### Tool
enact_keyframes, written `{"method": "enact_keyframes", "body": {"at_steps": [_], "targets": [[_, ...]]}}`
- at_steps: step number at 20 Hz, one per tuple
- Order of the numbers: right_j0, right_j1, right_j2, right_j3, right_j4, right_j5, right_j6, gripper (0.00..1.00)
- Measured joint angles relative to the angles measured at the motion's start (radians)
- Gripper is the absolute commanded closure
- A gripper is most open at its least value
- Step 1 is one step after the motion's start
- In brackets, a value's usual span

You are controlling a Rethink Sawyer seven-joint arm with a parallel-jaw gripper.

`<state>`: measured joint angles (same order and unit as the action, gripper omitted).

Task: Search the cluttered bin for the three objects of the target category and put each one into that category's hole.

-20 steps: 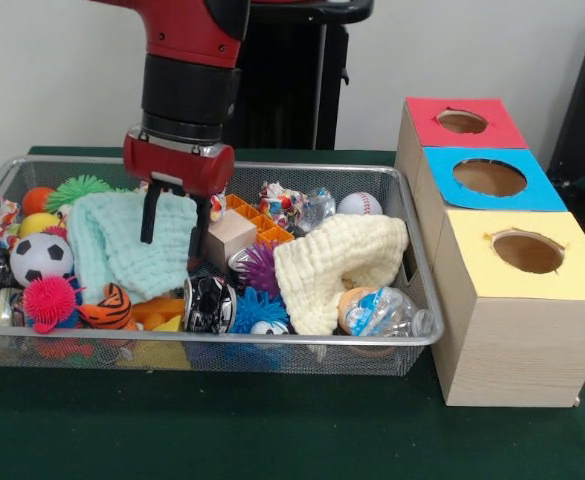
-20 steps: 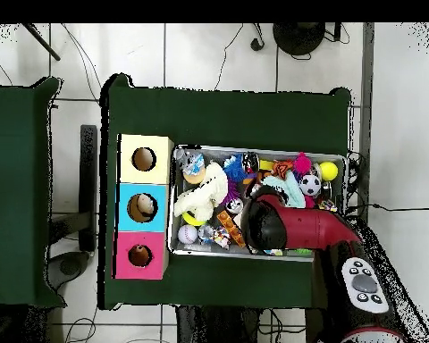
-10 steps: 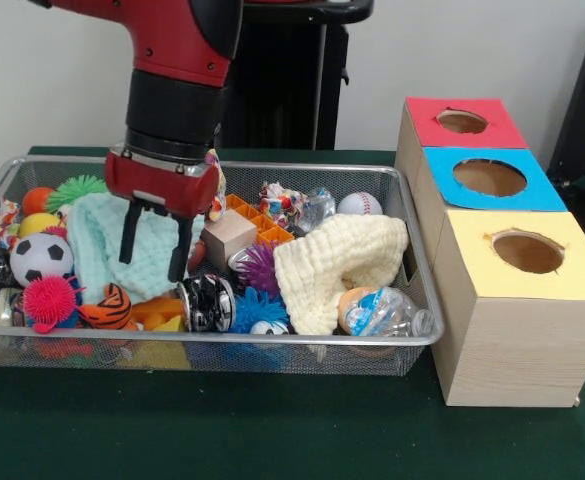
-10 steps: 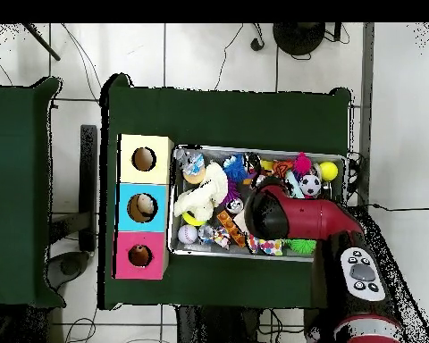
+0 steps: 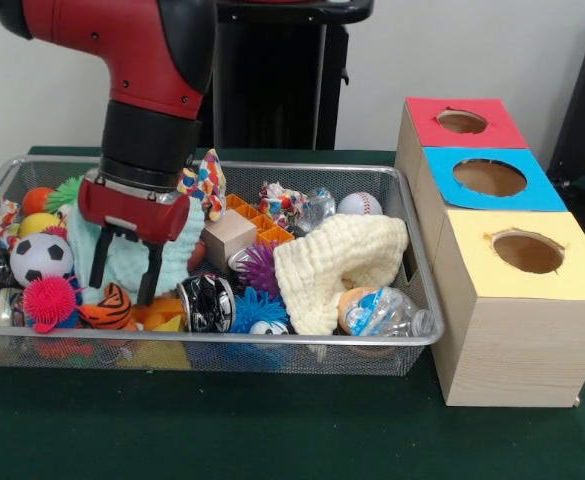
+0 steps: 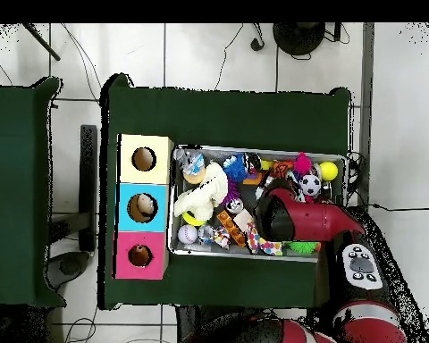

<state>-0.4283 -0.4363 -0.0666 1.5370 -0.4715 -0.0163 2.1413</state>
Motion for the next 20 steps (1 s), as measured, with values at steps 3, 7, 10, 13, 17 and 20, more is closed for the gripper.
{"method": "enact_keyframes", "body": {"at_steps": [3, 7, 10, 13, 17, 20], "targets": [[0.000, 0.023, -0.017, -0.004, -0.007, -0.027, 0.000, 0.00], [0.000, 0.059, -0.038, -0.012, -0.009, -0.064, 0.000, 0.00], [0.001, 0.076, -0.044, -0.021, -0.009, -0.081, 0.000, 0.00], [0.002, 0.087, -0.047, -0.028, -0.009, -0.094, 0.000, 0.00], [0.002, 0.101, -0.047, -0.033, -0.009, -0.118, 0.000, 0.00], [0.003, 0.102, -0.049, -0.033, -0.009, -0.125, 0.000, 0.00]]}}
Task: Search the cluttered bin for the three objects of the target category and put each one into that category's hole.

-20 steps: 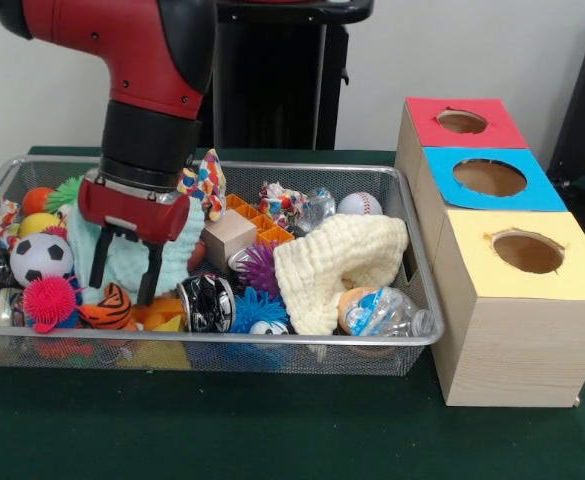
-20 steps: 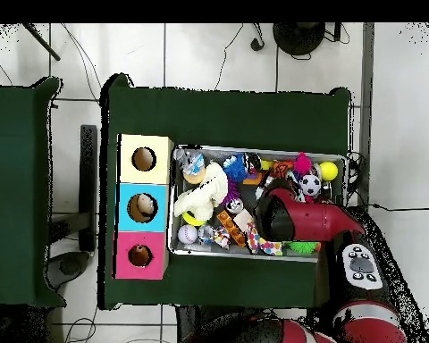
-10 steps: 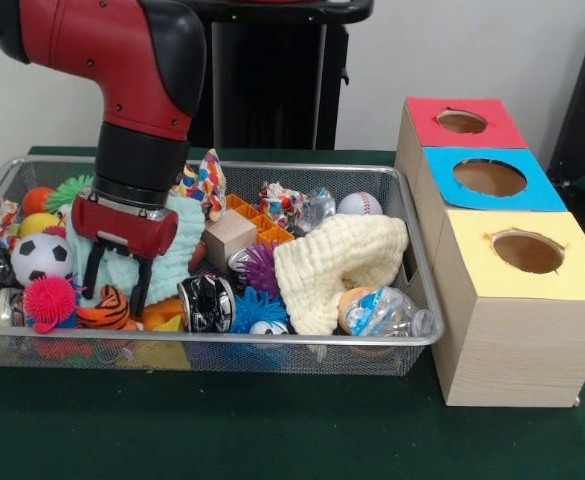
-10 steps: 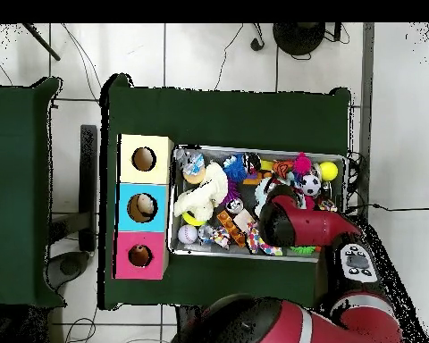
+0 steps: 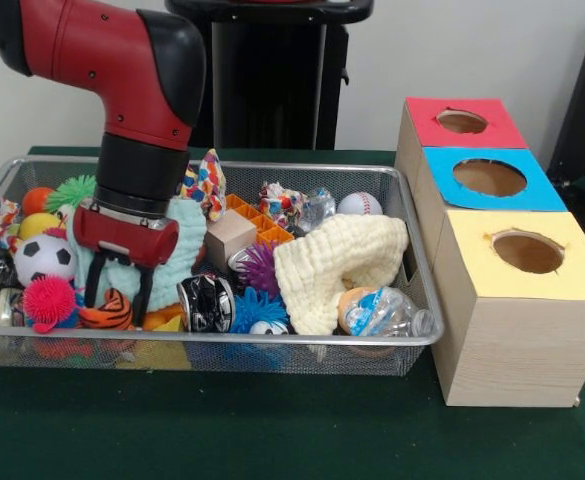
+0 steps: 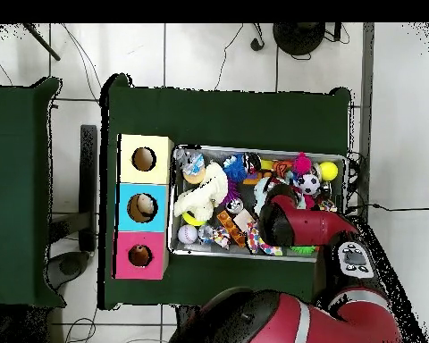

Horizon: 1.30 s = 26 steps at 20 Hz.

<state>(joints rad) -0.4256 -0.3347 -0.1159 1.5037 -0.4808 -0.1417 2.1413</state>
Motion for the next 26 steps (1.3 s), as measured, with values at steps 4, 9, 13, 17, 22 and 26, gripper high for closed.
{"method": "enact_keyframes", "body": {"at_steps": [4, 9, 13, 17, 22, 26], "targets": [[0.012, 0.004, -0.017, 0.000, 0.000, -0.027, 0.000, 1.00], [0.037, 0.019, -0.050, 0.000, 0.002, -0.077, 0.000, 1.00], [0.072, 0.041, -0.093, 0.000, 0.017, -0.140, 0.000, 1.00], [0.094, 0.056, -0.121, 0.000, 0.031, -0.180, 0.000, 1.00], [0.100, 0.068, -0.141, 0.000, 0.039, -0.200, 0.000, 0.00], [0.100, 0.068, -0.143, 0.000, 0.039, -0.202, 0.000, 0.00]]}}
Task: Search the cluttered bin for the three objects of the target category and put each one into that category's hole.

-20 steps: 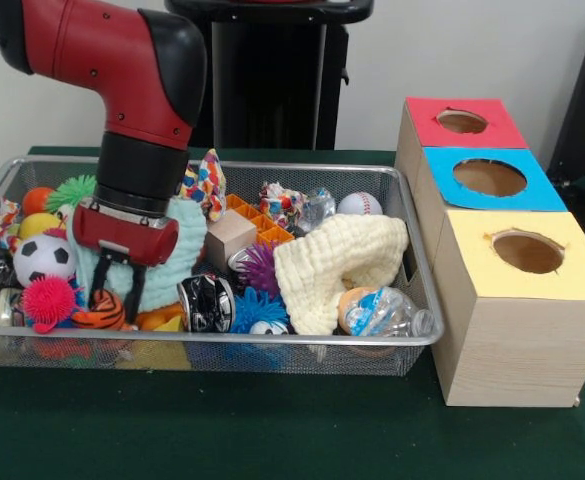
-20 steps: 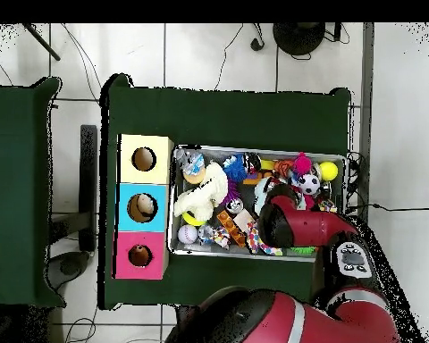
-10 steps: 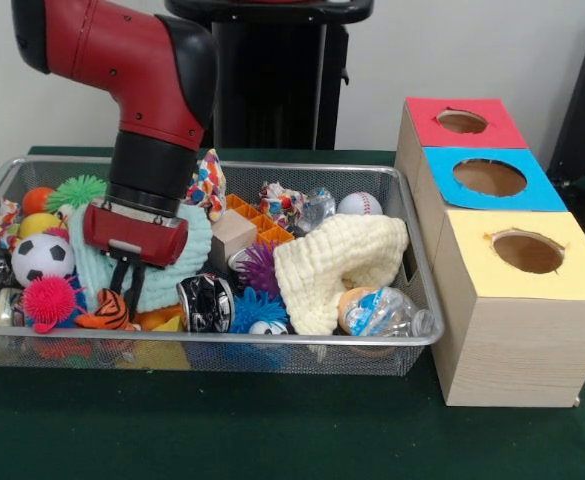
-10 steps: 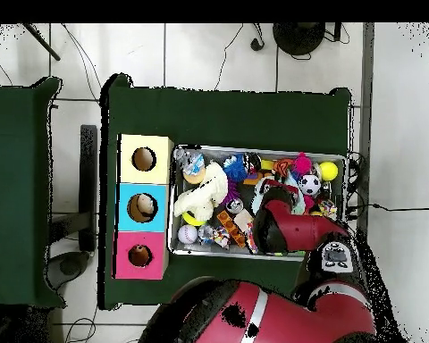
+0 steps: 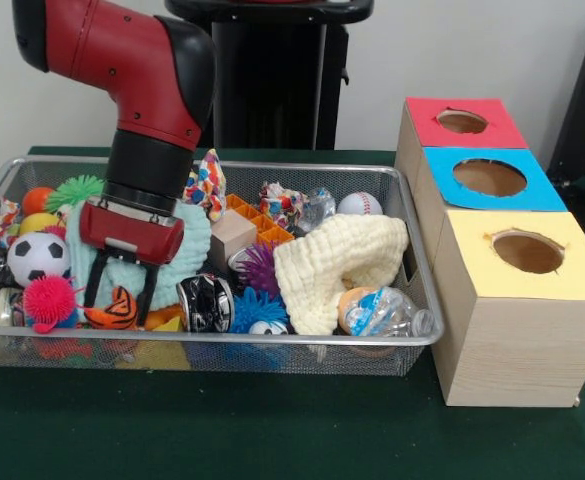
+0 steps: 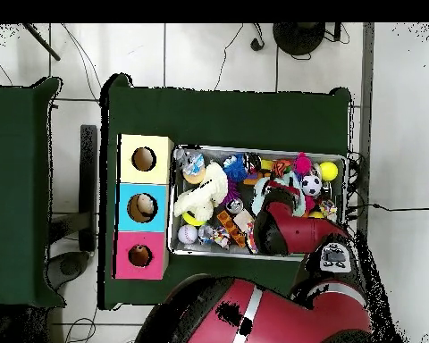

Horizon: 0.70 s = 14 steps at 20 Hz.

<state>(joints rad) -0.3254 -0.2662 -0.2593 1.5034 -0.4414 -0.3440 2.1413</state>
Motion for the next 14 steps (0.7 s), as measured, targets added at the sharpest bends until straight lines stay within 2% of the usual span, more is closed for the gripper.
{"method": "enact_keyframes", "body": {"at_steps": [14], "targets": [[0.000, 0.011, -0.004, -0.010, 0.000, -0.023, 0.000, 0.00]]}}
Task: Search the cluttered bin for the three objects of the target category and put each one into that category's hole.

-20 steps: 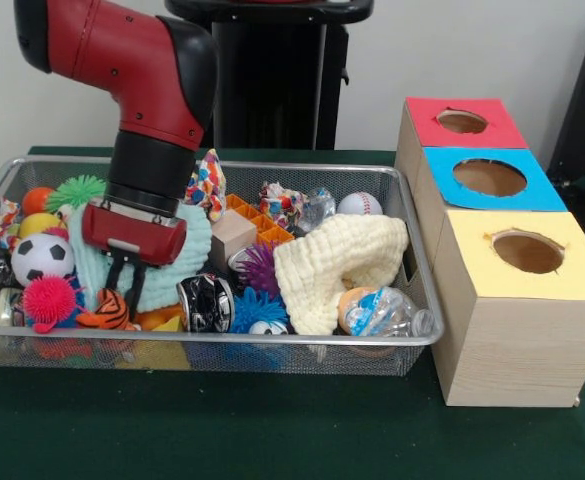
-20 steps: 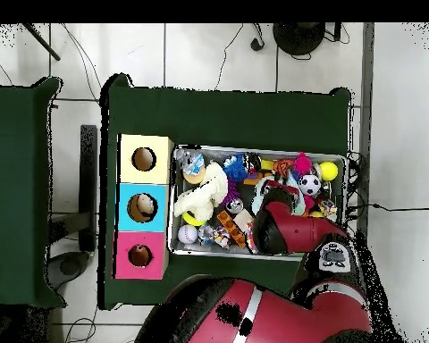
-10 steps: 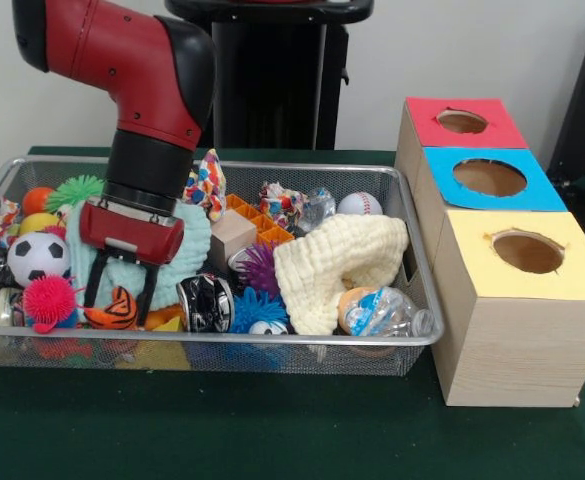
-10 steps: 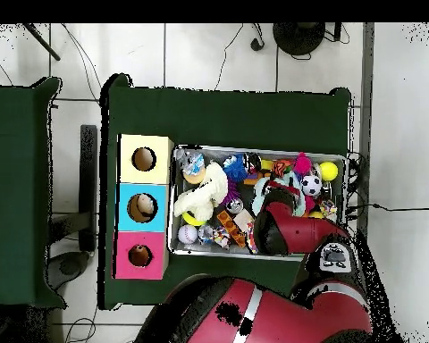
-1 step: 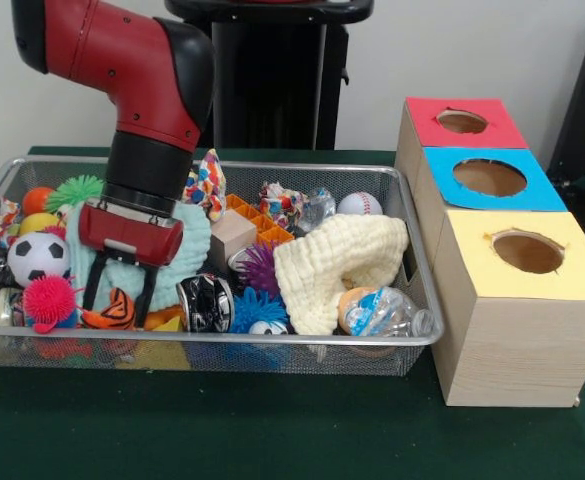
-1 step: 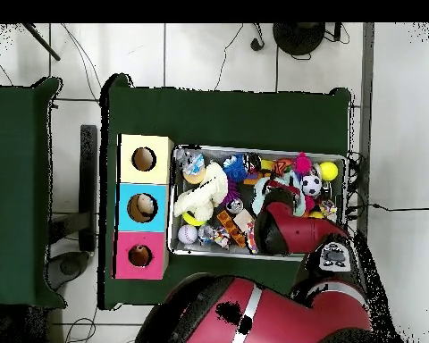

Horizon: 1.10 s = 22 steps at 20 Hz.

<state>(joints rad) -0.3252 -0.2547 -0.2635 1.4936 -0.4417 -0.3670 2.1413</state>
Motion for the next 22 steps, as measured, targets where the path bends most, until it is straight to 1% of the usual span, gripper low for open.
{"method": "enact_keyframes", "body": {"at_steps": [6, 13, 14, 22], "targets": [[-0.001, 0.024, -0.004, -0.025, -0.001, -0.037, 0.000, 0.00], [-0.001, 0.045, -0.011, -0.046, -0.001, -0.049, 0.000, 0.00], [0.000, 0.051, -0.014, -0.049, -0.001, -0.056, 0.000, 1.00], [-0.001, 0.056, -0.014, -0.054, -0.002, -0.058, 0.000, 1.00]]}}
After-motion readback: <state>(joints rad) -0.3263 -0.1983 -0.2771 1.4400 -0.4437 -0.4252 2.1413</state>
